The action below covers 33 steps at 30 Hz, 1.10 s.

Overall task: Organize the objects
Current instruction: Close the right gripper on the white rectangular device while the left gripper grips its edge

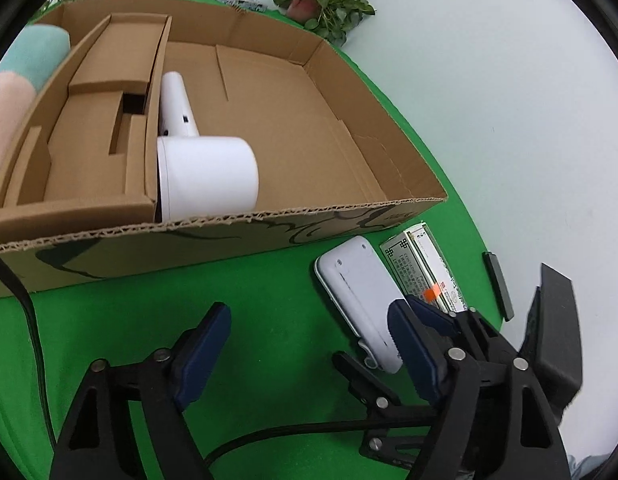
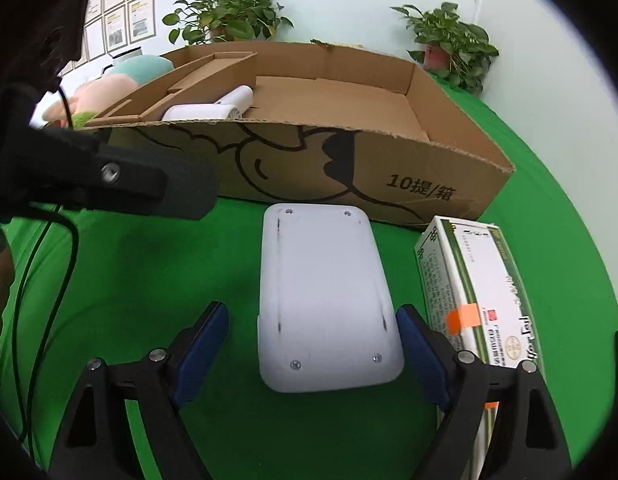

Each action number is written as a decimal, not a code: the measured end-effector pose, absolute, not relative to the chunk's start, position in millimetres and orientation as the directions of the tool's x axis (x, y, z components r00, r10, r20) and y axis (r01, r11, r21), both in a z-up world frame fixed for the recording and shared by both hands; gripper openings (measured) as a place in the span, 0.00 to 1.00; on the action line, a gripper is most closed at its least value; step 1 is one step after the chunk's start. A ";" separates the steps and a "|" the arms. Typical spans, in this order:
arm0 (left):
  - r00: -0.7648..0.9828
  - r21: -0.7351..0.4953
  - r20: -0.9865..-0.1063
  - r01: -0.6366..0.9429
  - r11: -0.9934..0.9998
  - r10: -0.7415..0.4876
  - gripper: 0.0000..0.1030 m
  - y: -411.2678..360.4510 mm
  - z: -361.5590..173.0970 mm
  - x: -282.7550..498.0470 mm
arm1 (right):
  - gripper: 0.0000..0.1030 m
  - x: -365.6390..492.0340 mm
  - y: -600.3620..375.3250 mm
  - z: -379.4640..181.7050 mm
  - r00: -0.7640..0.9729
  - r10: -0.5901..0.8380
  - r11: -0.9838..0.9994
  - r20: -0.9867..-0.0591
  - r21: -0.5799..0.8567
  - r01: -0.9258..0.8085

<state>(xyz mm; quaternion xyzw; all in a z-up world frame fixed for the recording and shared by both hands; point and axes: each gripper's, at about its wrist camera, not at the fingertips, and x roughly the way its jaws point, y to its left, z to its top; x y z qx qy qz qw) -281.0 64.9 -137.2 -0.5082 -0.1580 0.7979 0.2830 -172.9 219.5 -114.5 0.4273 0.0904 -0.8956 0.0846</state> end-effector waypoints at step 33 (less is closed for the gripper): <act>-0.133 -0.729 -0.629 -0.241 -0.641 0.766 0.63 87.5 -173.5 -229.3 | 0.65 -114.6 208.0 -116.7 -0.590 -0.158 -0.958 -0.792 -0.021 0.285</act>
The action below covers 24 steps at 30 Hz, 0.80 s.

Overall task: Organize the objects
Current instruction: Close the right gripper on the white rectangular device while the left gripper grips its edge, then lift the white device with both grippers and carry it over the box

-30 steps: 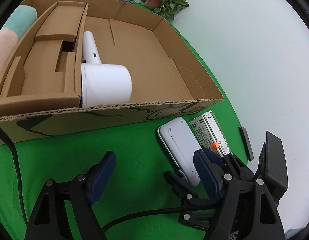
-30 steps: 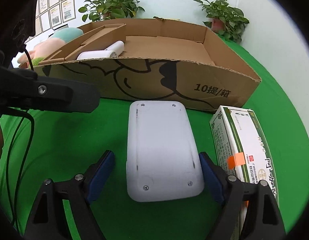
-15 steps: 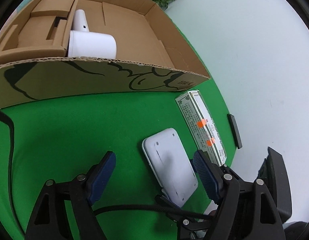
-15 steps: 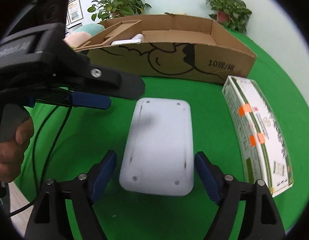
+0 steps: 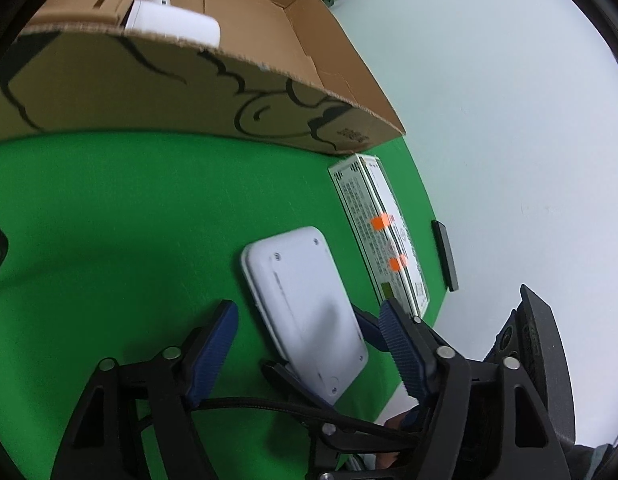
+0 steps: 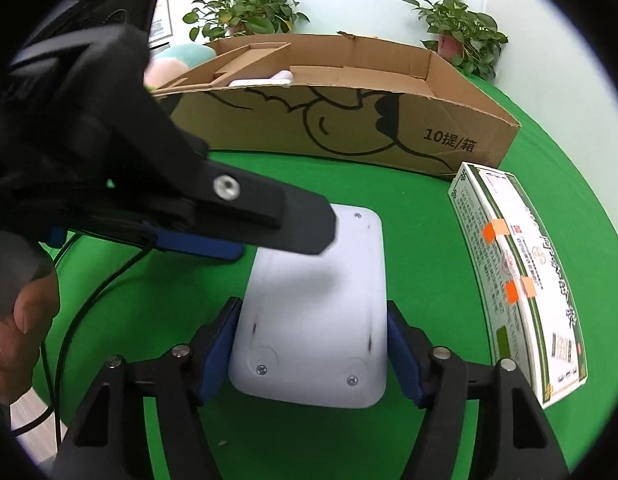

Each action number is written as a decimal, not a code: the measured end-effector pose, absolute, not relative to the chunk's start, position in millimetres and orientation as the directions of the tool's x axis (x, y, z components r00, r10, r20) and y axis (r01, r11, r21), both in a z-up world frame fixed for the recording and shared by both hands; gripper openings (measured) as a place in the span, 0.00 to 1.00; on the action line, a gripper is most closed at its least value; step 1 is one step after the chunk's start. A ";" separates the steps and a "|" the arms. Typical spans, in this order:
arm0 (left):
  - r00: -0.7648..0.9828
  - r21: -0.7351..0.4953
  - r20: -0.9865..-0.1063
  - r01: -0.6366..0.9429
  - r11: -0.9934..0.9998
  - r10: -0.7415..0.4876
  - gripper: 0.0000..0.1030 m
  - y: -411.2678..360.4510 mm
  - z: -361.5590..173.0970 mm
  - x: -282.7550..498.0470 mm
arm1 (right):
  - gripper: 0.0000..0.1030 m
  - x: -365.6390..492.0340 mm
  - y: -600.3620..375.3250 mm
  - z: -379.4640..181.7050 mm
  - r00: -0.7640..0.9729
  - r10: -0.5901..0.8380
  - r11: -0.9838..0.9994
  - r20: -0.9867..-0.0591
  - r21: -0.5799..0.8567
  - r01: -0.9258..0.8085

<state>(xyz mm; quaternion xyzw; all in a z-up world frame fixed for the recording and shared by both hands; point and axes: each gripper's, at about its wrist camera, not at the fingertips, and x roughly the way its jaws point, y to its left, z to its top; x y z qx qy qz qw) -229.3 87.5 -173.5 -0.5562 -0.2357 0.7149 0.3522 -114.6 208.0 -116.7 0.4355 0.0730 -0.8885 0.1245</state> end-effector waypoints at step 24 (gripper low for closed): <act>-0.344 -0.669 -0.548 -0.366 -0.647 0.762 0.27 71.7 -69.8 -185.7 | 0.64 -74.5 182.6 -35.6 -0.793 -0.100 -0.953 -0.601 -0.171 0.250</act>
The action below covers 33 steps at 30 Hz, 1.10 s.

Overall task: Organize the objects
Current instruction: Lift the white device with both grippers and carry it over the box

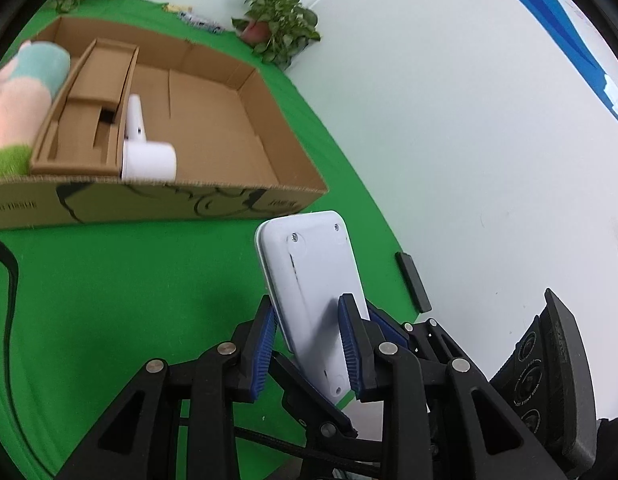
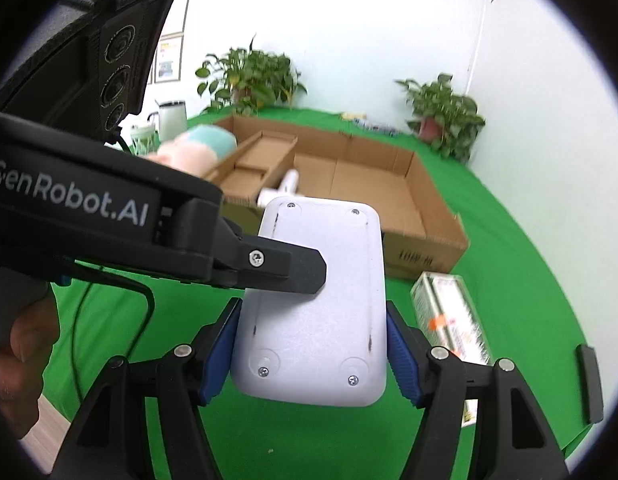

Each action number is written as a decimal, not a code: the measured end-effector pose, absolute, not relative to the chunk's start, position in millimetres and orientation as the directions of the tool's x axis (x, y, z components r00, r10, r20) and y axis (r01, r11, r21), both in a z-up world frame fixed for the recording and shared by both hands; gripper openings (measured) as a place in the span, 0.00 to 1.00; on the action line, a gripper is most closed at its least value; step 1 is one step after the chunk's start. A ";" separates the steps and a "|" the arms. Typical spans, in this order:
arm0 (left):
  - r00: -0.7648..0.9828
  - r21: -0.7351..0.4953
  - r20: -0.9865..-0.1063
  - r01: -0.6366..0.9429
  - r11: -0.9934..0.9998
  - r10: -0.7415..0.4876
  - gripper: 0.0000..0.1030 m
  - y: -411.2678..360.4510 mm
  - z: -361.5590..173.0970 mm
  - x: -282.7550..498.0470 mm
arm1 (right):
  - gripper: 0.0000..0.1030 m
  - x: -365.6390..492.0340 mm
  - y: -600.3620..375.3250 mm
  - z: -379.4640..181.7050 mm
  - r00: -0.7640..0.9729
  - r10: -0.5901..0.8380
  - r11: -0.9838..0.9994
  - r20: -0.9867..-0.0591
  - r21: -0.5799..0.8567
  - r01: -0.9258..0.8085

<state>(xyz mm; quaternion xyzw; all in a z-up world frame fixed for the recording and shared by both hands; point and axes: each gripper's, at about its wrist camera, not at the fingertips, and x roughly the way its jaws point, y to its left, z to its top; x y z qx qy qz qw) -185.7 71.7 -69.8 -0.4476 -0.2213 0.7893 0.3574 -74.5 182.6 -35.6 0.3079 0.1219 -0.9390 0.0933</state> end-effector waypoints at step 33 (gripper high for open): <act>-0.440 -0.540 -0.573 -0.432 -0.722 0.691 0.25 80.1 49.6 -245.3 | 0.64 -120.3 212.0 25.2 -0.869 -0.152 -0.976 -0.472 -0.066 0.206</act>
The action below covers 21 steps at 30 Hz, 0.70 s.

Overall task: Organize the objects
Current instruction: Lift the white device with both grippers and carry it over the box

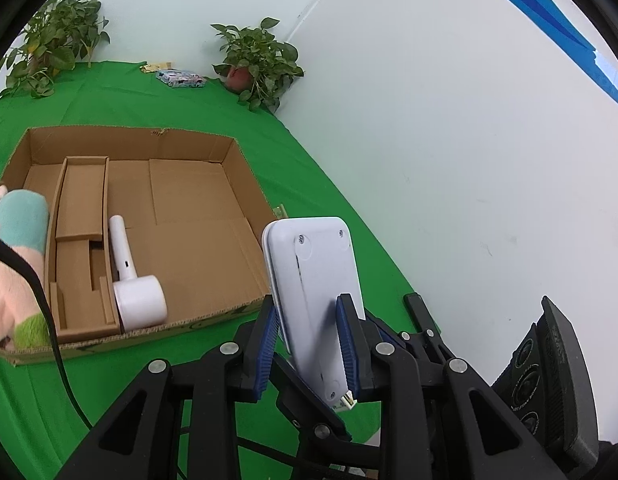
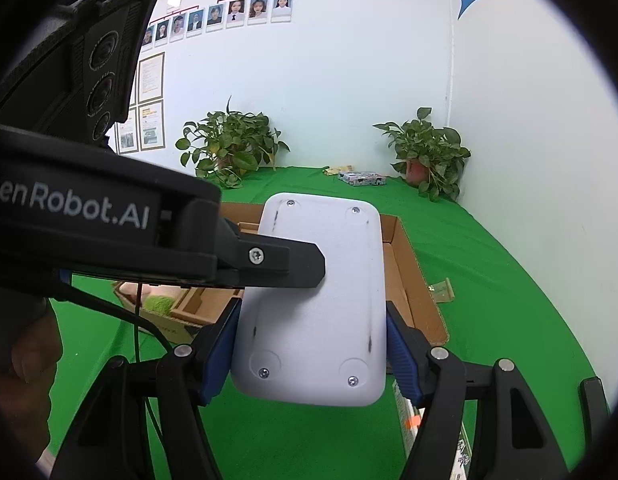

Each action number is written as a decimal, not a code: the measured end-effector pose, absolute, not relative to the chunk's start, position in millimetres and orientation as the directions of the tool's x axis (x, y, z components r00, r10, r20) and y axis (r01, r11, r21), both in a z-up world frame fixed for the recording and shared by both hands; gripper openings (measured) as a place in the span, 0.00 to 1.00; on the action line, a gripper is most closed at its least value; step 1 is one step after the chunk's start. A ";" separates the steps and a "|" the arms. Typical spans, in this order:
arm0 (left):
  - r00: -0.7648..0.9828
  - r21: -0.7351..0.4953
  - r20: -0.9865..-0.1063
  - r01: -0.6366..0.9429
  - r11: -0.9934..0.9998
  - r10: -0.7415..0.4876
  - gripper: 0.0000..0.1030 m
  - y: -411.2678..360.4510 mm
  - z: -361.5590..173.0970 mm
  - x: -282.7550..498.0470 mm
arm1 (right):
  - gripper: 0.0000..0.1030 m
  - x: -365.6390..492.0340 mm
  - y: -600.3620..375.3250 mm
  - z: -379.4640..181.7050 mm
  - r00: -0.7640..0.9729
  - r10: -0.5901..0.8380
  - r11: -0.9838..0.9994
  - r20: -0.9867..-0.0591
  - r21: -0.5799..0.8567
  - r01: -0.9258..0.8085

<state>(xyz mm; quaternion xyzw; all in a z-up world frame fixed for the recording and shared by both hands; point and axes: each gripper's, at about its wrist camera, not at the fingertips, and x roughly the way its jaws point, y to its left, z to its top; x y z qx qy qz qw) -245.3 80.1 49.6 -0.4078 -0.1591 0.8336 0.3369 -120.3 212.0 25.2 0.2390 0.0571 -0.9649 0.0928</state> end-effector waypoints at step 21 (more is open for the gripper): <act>-0.344 -0.582 -0.669 -0.310 -0.752 0.659 0.25 82.7 -13.1 -398.6 | 0.64 -256.8 226.5 -11.4 -0.765 -0.194 -0.965 -0.615 -0.021 0.261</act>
